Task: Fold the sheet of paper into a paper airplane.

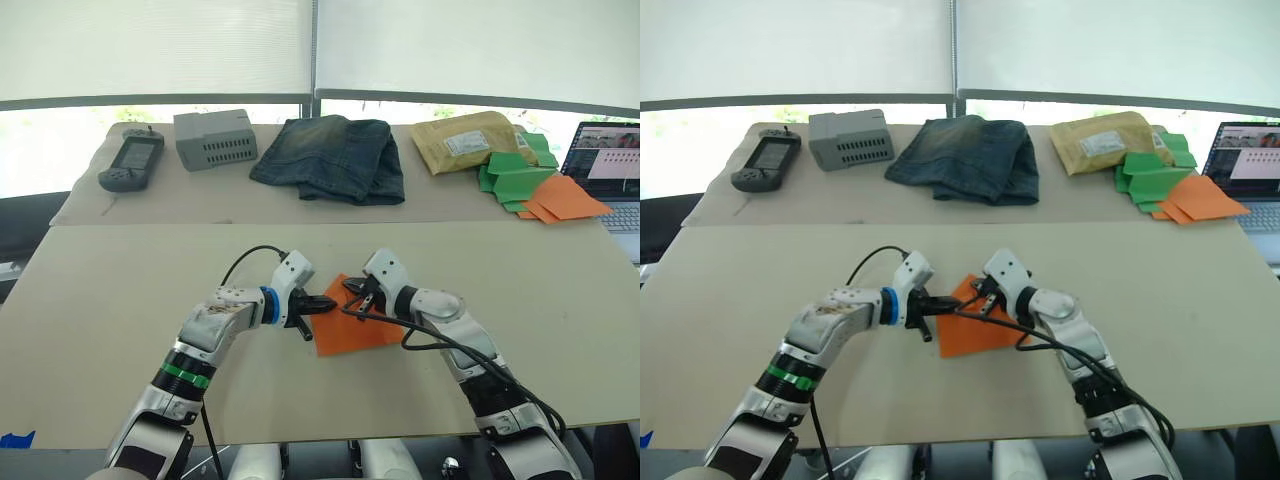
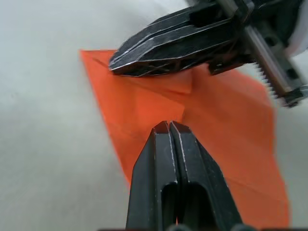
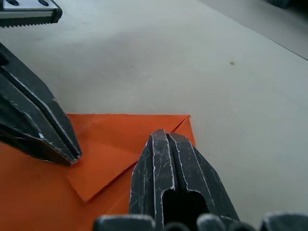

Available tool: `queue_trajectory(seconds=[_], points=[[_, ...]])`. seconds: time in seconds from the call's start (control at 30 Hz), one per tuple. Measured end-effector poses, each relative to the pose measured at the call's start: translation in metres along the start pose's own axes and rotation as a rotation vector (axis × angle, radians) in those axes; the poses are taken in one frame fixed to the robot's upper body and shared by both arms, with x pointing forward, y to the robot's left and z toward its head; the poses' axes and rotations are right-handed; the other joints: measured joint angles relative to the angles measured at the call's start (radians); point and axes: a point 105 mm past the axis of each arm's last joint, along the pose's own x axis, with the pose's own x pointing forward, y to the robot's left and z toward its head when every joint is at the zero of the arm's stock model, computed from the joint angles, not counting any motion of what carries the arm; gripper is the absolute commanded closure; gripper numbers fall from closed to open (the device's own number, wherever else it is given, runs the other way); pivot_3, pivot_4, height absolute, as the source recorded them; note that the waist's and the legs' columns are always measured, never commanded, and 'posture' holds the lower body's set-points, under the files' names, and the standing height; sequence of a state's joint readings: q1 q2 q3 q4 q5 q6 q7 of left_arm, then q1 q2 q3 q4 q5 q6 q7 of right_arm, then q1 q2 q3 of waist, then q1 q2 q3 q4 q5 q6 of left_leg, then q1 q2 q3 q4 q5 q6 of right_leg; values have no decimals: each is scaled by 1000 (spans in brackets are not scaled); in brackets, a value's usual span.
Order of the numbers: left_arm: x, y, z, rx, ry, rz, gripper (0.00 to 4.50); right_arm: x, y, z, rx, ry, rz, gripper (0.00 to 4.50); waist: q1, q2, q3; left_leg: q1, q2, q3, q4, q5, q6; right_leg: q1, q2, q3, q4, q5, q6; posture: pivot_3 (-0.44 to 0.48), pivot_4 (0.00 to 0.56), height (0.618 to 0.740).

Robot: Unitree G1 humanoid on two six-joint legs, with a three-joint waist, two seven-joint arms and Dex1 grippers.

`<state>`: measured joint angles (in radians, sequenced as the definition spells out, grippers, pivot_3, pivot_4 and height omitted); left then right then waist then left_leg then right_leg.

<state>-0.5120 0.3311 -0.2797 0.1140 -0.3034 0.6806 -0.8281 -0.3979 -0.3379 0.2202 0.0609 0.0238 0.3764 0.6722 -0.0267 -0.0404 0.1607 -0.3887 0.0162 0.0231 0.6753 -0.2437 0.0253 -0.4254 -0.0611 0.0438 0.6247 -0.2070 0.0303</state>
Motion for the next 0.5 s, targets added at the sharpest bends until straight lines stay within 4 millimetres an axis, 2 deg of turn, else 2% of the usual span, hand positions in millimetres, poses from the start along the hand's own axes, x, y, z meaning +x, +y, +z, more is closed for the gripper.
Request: queue_trajectory(seconds=[0.13, 0.27, 0.4, 0.5], points=[[10, 0, 2, 58, -3, 1, 4444, -8, 0, -2, 24, 12, -17, 4500, 15, 0, 0, 0, 0, 0, 1, 0, 0, 0, -1, 0, -1, 0, 1, 0, 150, 722], [12, 1, 1, 91, 8, -1, 4444, -15, -2, -4, 90, 16, -38, 4500, 15, 0, 0, 0, 0, 0, 2, 0, 0, 1, -1, 0, 0, 1, 2, 0, 150, 722], [14, -1, -1, 97, 12, -9, 4444, -38, -17, 21, 155, -71, -90, 4500, 17, 0, 0, 0, 0, 0, 3, 0, 0, 1, -1, 0, 0, 1, 2, 0, 150, 722], [16, -3, -1, 108, 8, -22, 4444, -66, -28, 25, 182, -71, -135, 4500, 25, 0, 0, -1, 0, 0, 2, 0, 0, 1, -1, 0, -2, 1, 3, 0, 150, 722]])
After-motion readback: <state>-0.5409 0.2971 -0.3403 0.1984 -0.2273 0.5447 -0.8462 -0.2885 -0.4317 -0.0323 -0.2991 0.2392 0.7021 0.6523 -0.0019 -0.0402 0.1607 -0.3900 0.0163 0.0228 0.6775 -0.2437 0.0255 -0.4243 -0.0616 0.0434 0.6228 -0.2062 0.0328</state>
